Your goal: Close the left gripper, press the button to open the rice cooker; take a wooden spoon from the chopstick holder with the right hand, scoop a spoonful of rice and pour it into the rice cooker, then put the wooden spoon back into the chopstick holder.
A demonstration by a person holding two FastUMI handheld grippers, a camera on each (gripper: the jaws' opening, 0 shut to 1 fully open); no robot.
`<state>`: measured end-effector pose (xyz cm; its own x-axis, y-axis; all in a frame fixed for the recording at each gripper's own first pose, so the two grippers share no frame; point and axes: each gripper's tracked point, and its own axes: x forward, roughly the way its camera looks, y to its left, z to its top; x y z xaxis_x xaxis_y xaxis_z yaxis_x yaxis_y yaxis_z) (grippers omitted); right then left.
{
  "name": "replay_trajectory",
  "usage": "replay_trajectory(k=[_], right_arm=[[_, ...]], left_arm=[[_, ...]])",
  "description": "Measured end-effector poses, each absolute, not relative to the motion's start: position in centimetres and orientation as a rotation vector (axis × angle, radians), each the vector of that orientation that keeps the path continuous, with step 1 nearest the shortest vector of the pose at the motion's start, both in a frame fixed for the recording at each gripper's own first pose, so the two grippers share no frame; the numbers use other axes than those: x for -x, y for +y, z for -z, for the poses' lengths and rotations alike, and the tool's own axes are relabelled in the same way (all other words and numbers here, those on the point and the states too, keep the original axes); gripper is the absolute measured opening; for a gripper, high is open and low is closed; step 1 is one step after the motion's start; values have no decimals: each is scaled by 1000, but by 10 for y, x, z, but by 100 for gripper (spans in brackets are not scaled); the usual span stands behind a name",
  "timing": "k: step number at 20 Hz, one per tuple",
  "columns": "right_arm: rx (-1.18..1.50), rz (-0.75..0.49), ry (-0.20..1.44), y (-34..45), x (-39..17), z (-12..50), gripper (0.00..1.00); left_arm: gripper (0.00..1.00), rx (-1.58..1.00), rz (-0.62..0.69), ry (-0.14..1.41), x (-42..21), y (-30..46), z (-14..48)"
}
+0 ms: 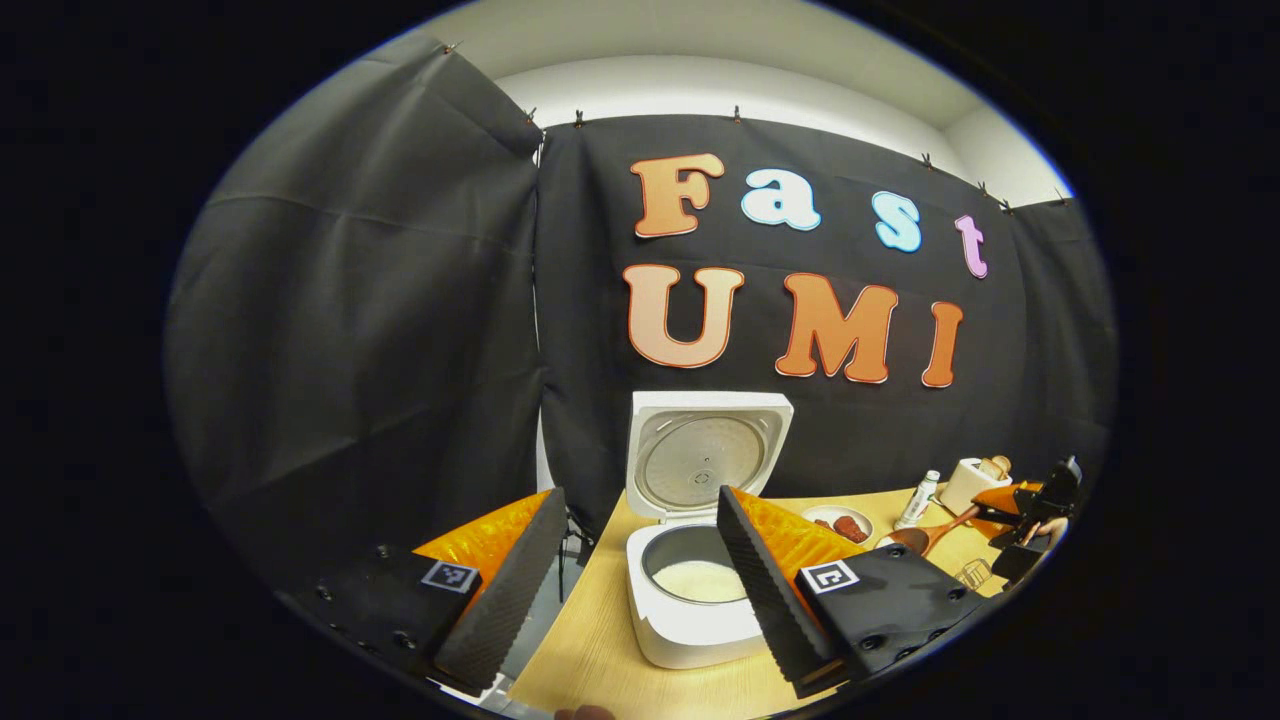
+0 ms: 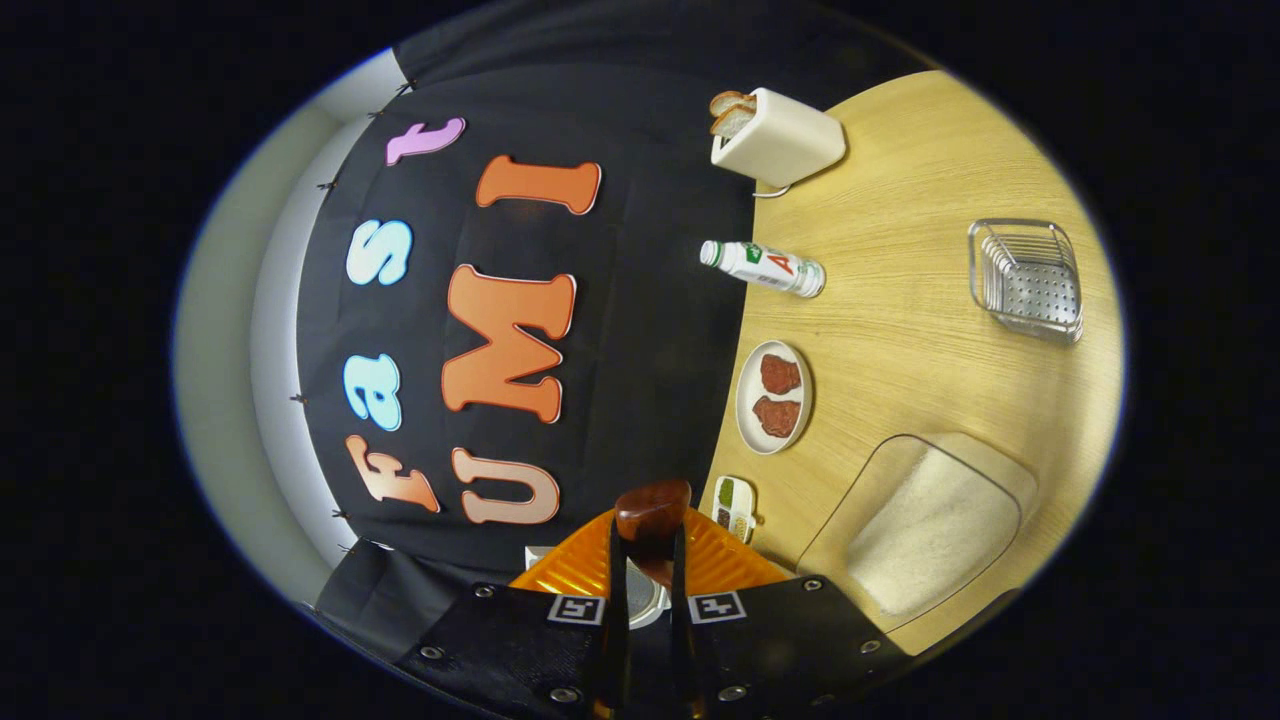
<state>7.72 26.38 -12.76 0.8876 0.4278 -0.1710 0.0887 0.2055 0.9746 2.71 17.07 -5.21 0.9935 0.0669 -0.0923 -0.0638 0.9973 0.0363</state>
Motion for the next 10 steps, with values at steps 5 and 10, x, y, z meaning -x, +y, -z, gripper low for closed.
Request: replay_trajectory(k=[5,10], right_arm=[[-1302,-335,465,316,-95,90,11],[-1226,-423,480,376,-102,68,16]], left_arm=[[100,-23,-85,100,-21,183,56],[100,5,-112,111,-16,197,62]])
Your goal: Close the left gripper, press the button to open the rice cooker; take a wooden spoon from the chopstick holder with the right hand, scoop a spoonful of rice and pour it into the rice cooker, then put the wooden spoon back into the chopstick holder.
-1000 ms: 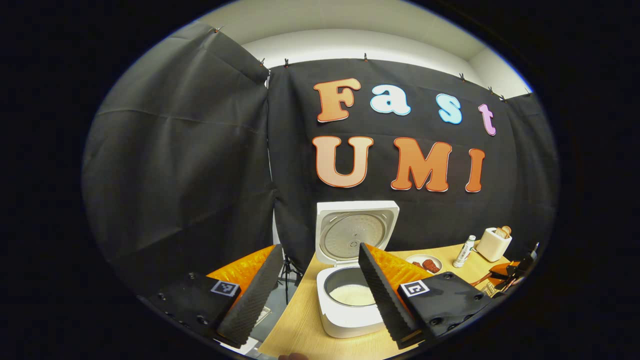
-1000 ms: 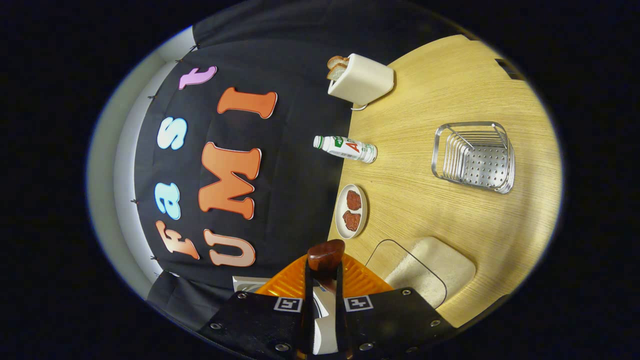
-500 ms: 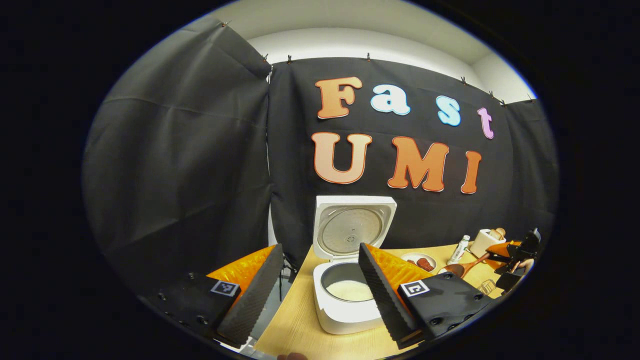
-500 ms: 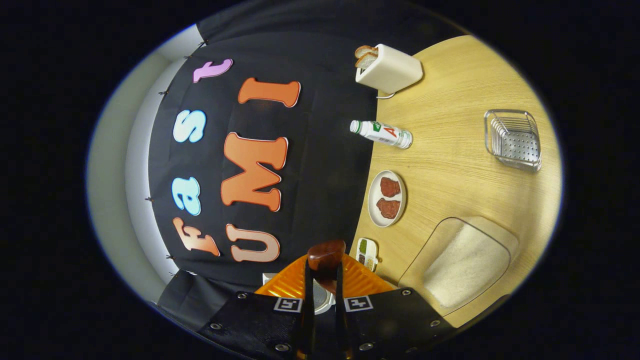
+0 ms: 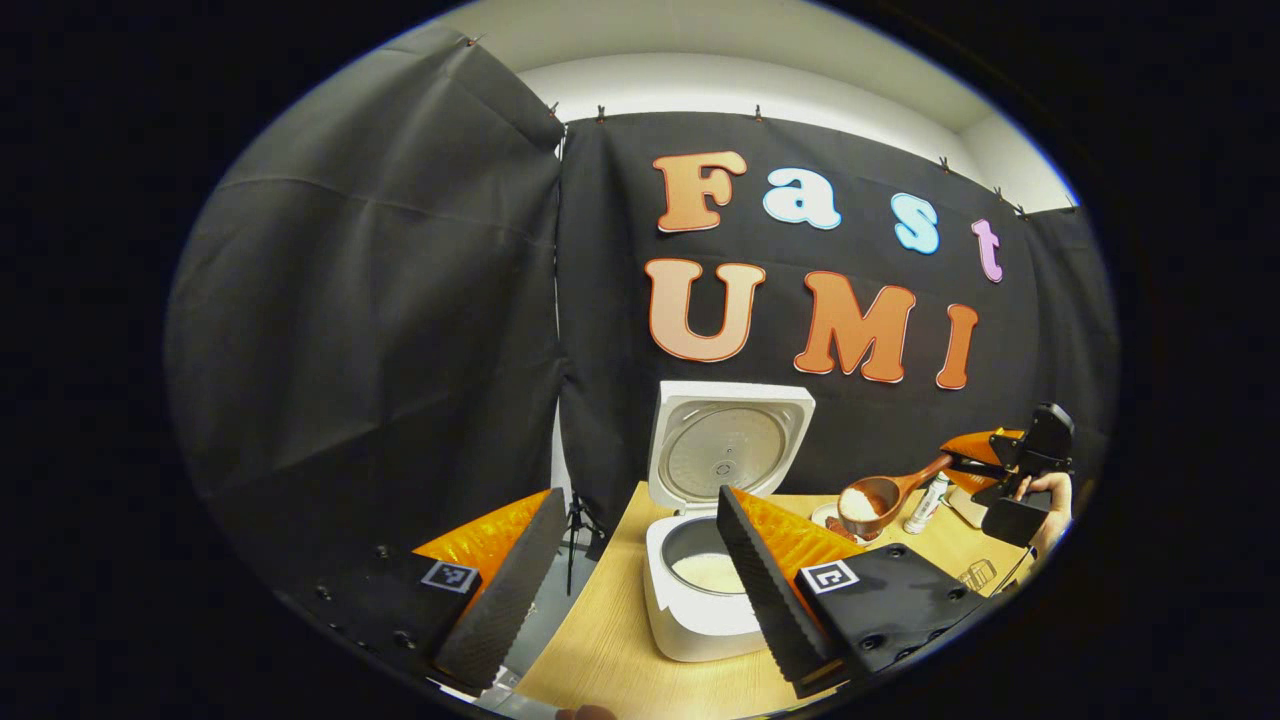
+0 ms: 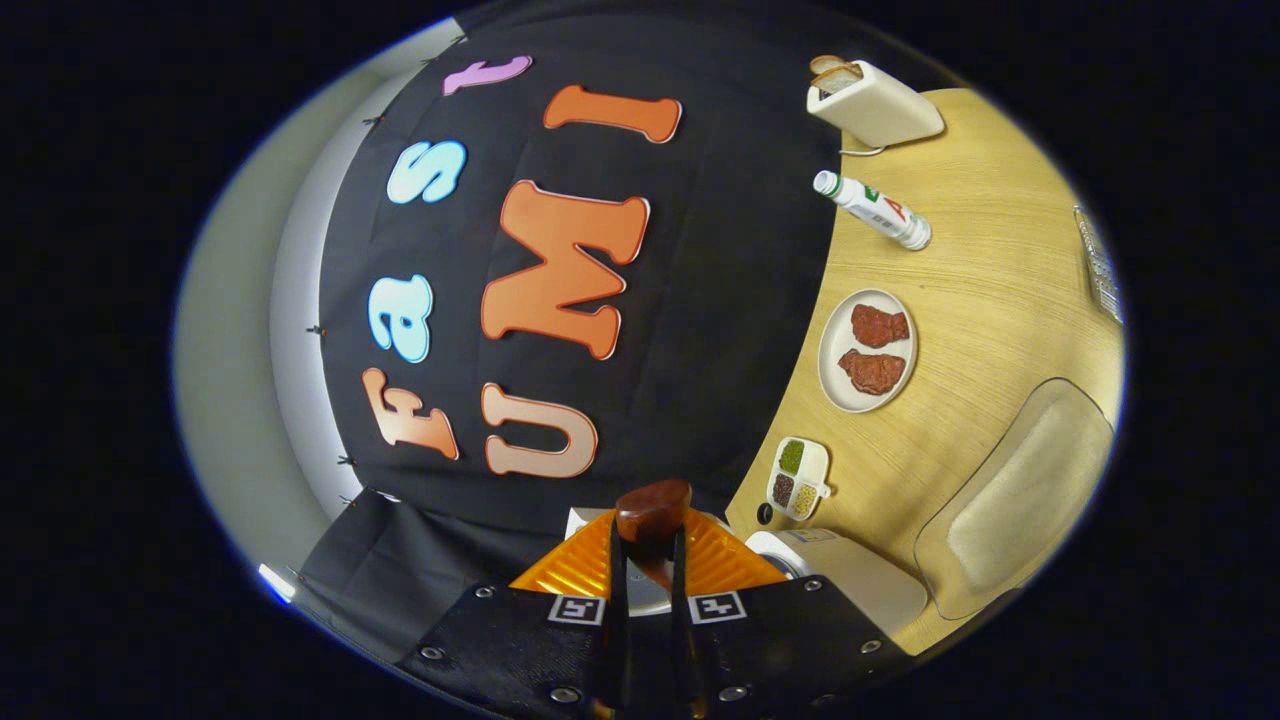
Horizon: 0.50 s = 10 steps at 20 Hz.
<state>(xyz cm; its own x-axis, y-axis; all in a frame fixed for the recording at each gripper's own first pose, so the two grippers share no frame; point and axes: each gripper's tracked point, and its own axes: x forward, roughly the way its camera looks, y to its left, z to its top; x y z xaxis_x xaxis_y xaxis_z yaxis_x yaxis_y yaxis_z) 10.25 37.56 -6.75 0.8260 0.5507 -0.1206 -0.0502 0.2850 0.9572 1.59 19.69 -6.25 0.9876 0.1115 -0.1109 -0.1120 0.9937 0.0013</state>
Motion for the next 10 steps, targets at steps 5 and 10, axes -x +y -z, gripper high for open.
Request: replay_trajectory(k=[5,10], right_arm=[[-1113,-480,489,424,-106,61,16],[-1022,-518,470,453,-105,54,16]], left_arm=[[100,9,-133,112,-10,211,63],[100,22,-154,119,-5,222,67]])
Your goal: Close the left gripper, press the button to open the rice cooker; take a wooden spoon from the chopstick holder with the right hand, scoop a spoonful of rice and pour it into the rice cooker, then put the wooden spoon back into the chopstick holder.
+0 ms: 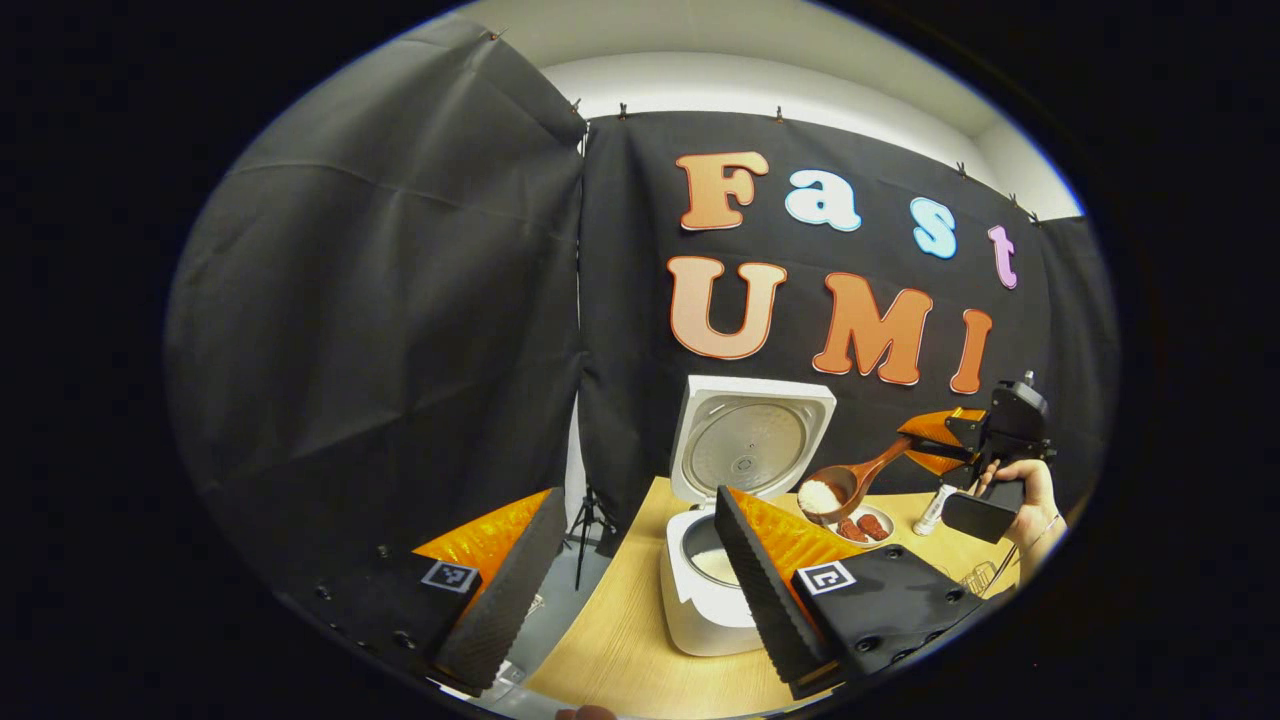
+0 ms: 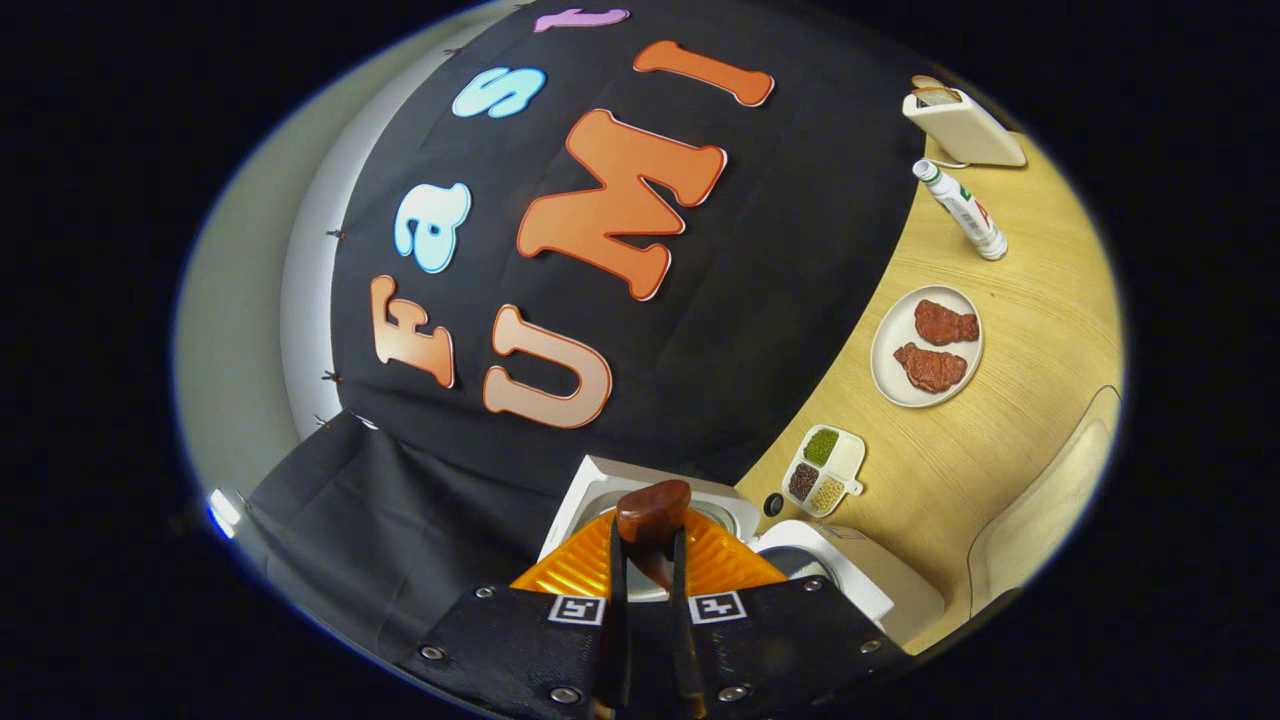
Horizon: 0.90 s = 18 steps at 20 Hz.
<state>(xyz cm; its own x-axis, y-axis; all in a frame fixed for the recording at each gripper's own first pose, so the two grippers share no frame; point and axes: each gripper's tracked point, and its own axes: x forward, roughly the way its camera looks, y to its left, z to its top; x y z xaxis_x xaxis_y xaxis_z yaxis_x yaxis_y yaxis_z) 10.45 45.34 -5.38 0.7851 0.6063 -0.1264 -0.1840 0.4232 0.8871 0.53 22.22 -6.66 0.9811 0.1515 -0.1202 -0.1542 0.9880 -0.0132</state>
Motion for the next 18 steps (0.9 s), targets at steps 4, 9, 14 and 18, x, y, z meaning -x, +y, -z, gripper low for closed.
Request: replay_trajectory(k=[4,9,14,18], right_arm=[[-899,-535,449,469,-105,49,16],[-752,-553,416,483,-107,48,16],[-586,-583,372,498,-99,52,16],[-453,-615,310,507,-93,51,16]], left_arm=[[100,32,-166,123,-5,229,71],[100,33,-180,123,-5,237,72],[100,38,-188,131,-7,241,75],[100,26,-187,140,-9,240,77]])
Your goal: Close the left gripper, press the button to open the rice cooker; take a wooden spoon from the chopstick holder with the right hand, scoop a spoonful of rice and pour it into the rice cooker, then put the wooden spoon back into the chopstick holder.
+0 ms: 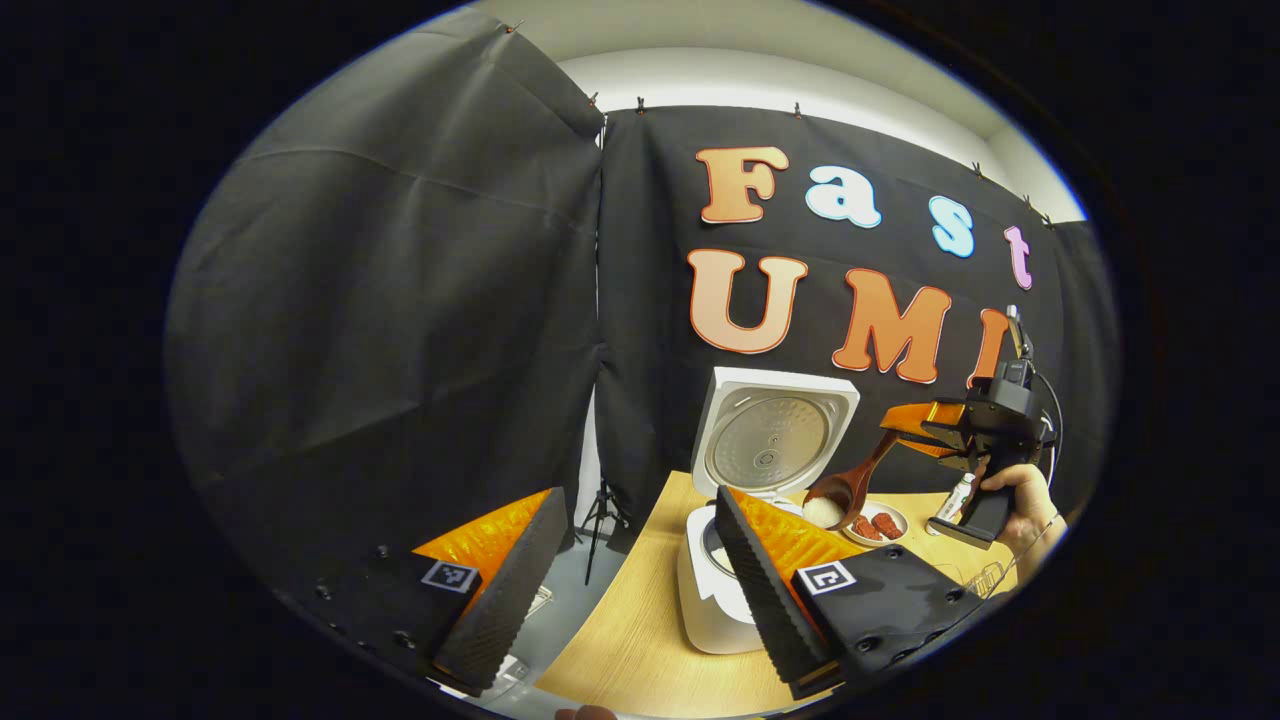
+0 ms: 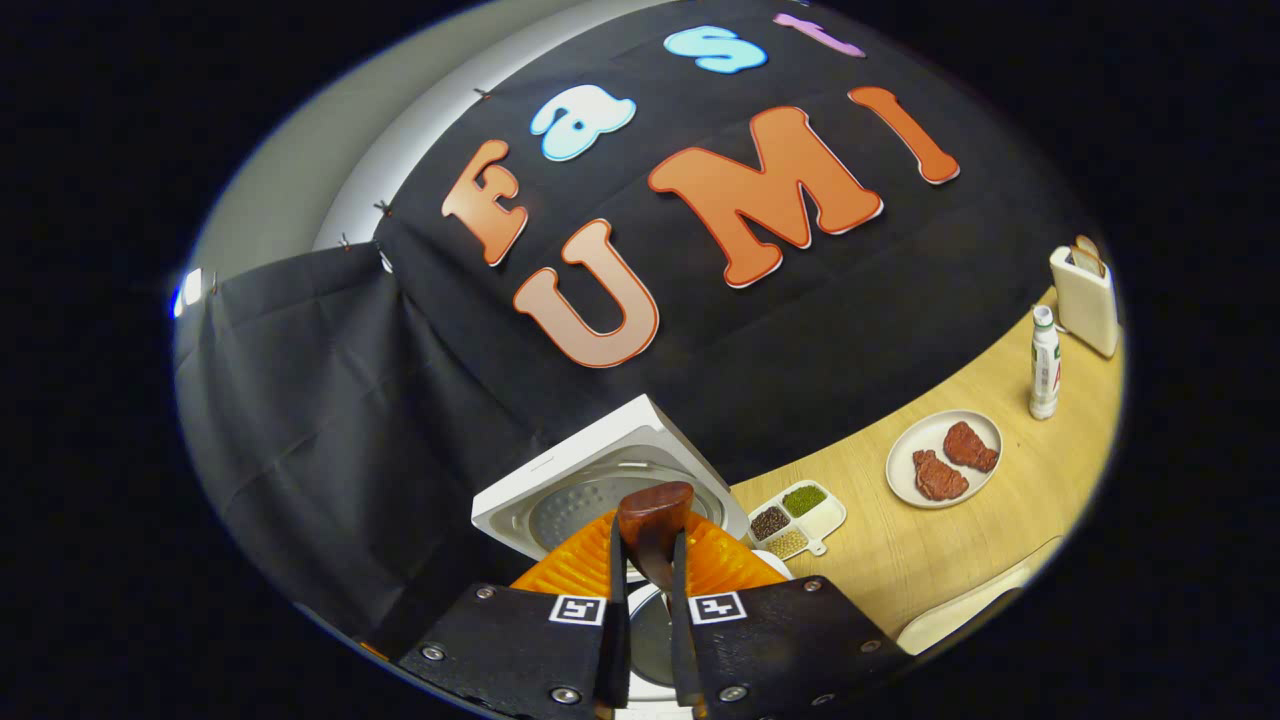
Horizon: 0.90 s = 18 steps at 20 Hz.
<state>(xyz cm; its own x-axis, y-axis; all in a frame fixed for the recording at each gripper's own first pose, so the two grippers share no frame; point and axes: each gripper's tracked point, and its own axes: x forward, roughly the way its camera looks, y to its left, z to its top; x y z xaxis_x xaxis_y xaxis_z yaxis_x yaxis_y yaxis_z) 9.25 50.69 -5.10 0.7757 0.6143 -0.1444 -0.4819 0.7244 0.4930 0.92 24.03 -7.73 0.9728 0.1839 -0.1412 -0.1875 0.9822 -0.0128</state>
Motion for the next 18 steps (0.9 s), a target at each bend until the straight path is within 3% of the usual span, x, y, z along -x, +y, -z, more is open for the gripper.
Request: replay_trajectory(k=[14,18], right_arm=[[-4,-744,108,533,-79,53,16],[16,-770,98,533,-75,54,16]], left_arm=[[100,15,-180,147,-6,235,81],[100,19,-182,151,-5,233,83]])
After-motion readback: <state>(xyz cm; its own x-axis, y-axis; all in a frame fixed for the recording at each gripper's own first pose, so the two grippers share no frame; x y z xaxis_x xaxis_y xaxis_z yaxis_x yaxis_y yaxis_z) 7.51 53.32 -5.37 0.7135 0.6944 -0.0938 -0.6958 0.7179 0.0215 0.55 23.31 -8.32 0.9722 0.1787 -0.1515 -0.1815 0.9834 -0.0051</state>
